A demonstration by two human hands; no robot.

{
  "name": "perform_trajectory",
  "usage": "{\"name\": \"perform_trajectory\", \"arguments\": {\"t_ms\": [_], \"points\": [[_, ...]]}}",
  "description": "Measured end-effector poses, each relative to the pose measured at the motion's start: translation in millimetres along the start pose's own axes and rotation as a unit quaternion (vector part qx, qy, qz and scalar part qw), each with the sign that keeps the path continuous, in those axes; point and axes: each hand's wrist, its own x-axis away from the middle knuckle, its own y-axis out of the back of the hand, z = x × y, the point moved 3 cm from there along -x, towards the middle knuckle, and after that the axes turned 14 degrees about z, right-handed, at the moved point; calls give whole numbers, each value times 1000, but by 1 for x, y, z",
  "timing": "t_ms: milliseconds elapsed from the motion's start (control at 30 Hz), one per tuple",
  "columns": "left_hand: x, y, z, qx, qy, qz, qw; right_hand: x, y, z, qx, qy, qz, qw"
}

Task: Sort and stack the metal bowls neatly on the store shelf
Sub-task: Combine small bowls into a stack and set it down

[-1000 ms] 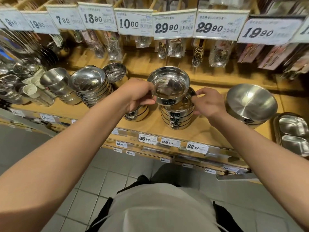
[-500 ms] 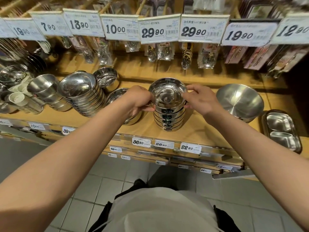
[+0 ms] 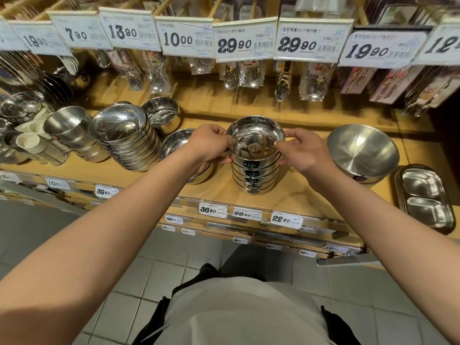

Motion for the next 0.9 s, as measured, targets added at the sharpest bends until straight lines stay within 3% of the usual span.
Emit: {"name": "perform_trajectory", "arguments": {"t_ms": [133,267,400,600,900], "points": [[0,2,13,47,7,-18,999,-1,-2,-8,-98,-48,22,994],[0,-9,38,164,47,55,984,-2,-10,-31,-169,-119,82,975],[-7,-29,56,208,46,107,971,4,-28,-50,-221,-94,151,959],[-27,-37,51,210,12,109,972,-15,-27,-55,-239,-42,137,960],[-54,-37,27,166,-10,85,982,-42,0,-46,-208,-68,85,972]]}}
